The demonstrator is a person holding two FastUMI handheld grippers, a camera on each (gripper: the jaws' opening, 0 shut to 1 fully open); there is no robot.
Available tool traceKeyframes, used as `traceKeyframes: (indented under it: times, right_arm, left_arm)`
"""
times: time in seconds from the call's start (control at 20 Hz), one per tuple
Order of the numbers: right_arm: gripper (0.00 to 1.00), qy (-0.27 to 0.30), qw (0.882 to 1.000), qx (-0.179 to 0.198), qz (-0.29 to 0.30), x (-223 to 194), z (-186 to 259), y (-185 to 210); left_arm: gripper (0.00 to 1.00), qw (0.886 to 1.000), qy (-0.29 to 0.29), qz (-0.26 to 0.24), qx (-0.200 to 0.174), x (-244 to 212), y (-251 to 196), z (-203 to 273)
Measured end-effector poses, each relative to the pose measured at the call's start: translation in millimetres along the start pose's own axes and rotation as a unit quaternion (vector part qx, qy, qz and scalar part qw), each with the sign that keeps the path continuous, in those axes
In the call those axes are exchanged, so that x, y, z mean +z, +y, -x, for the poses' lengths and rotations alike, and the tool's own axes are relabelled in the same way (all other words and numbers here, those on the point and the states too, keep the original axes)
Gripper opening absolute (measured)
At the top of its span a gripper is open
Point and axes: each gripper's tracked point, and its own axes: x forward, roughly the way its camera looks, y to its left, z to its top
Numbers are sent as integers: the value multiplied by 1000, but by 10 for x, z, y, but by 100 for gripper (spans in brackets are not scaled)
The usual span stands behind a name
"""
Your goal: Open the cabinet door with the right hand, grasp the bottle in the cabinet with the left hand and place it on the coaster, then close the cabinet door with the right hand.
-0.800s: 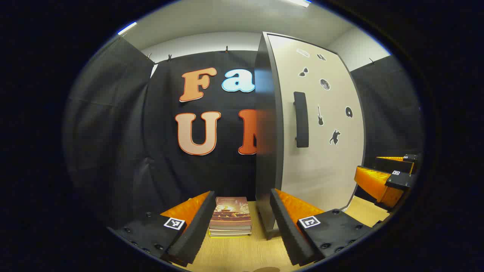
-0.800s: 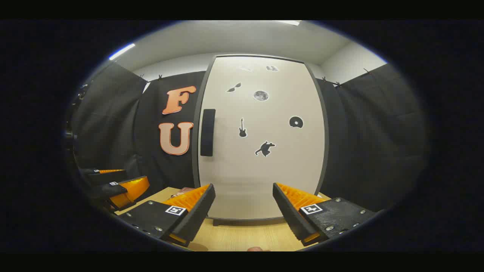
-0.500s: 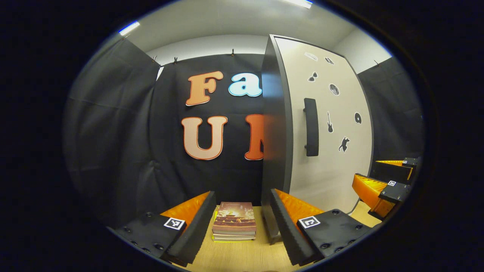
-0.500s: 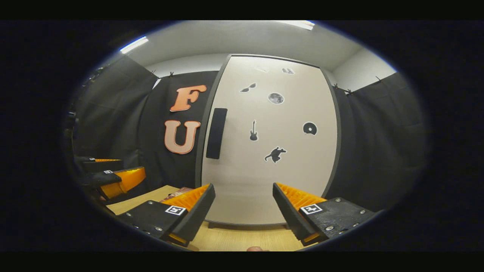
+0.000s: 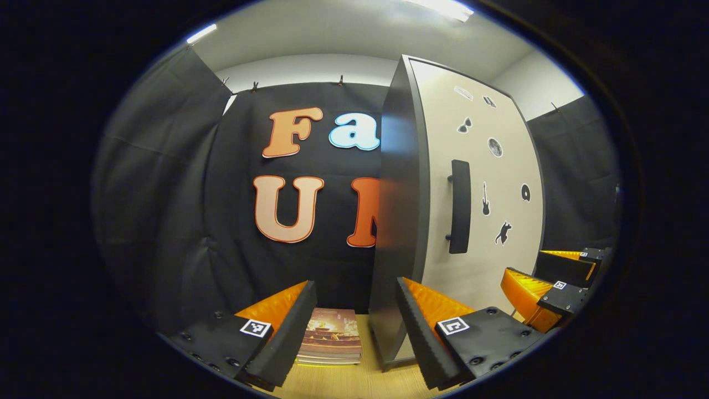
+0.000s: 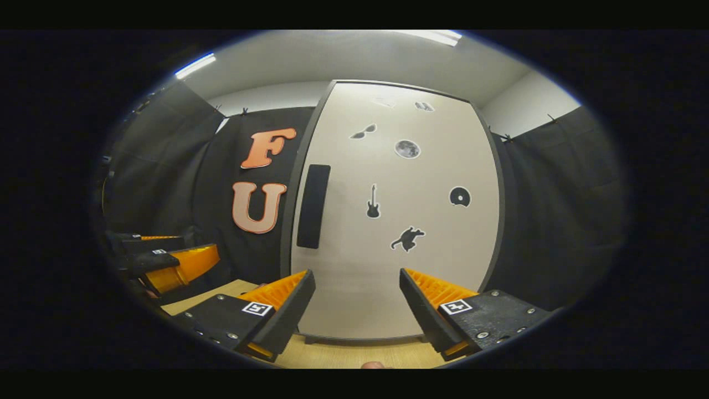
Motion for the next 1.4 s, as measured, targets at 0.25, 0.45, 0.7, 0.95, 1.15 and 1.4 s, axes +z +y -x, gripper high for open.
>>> traceKeyframes:
  times: [0.25, 0.45, 0.7, 0.95, 1.15, 1.4]
  right_arm:
    - [94, 14, 1000, 9, -12, 3, -72, 126]
    - [94, 13, 999, 17, -27, 163, -263, 242]
    - [94, -2, 999, 33, -36, 373, -522, 455]
    - [87, -12, 999, 23, -40, 523, -832, 526]
    - [75, 2, 998, 26, -57, 518, -1026, 599]
    - [44, 0, 999, 1, -55, 549, -1133, 567]
  left_arm:
    - [93, 1000, 12, -11, 5, -82, 95, 38]
    - [94, 1000, 11, -23, 17, -72, 231, 105]
    - [94, 999, 10, -28, 29, -68, 395, 129]
    - [93, 999, 23, -19, 34, -157, 479, 127]
    - [93, 999, 20, -20, 36, -128, 571, 132]
    - [93, 999, 17, -30, 34, -108, 663, 184]
